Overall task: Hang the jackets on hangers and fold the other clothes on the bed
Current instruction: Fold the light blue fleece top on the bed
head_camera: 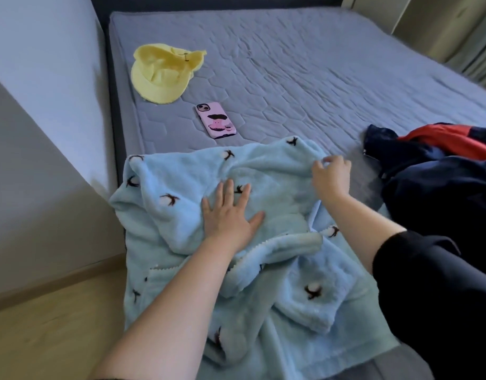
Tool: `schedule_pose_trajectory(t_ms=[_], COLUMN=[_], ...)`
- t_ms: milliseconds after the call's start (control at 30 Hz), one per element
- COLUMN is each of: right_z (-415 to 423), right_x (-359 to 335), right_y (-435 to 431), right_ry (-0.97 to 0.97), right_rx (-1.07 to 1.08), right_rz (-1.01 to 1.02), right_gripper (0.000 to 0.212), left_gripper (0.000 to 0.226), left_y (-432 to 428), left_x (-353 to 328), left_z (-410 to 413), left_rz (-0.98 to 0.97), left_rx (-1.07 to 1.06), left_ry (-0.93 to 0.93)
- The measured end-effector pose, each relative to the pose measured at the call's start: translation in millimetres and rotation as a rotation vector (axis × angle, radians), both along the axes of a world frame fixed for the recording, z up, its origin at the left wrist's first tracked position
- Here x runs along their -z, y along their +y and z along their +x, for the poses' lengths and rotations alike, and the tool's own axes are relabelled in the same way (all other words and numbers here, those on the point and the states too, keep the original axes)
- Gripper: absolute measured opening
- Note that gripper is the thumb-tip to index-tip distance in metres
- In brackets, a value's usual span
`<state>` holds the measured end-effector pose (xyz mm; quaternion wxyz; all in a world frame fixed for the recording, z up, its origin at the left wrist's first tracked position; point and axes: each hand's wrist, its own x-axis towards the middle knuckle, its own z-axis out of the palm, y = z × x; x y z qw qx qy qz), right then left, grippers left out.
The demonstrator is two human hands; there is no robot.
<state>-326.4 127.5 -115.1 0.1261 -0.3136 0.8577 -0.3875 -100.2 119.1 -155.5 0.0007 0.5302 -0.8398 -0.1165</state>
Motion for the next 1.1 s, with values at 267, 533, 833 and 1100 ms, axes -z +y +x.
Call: schedule_pose_trajectory(t_ms=[267,533,833,1100], right_z=[-27.4,-41.8,38.1,55.0], right_x=[-24.0,-22.5,15.8,-2.2], right_y=[-56.2,-66.0,-6.9,-21.2], right_ry=[-0.251,0.050,0.879,0.298], right_rx=[0.020,0.128,-1.042,-0.864], right_rz=[0.181,0.043,0.132,0.354], right_gripper=[0.046,0.027,0.053,0.043], left_gripper=[0.070,0.072,0.073,0.060], left_y=[3.1,4.4,3.3,-7.8], left_x=[9.3,15.9,12.5,-17.9], left_z=[-0.1,-0.8,0.7,12.0], left_rz=[0.003,0.001,0.015,0.081], left_rx=[0.003,-0.014,-0.022,0.017], left_ry=[0.035,0.078,0.121,0.227])
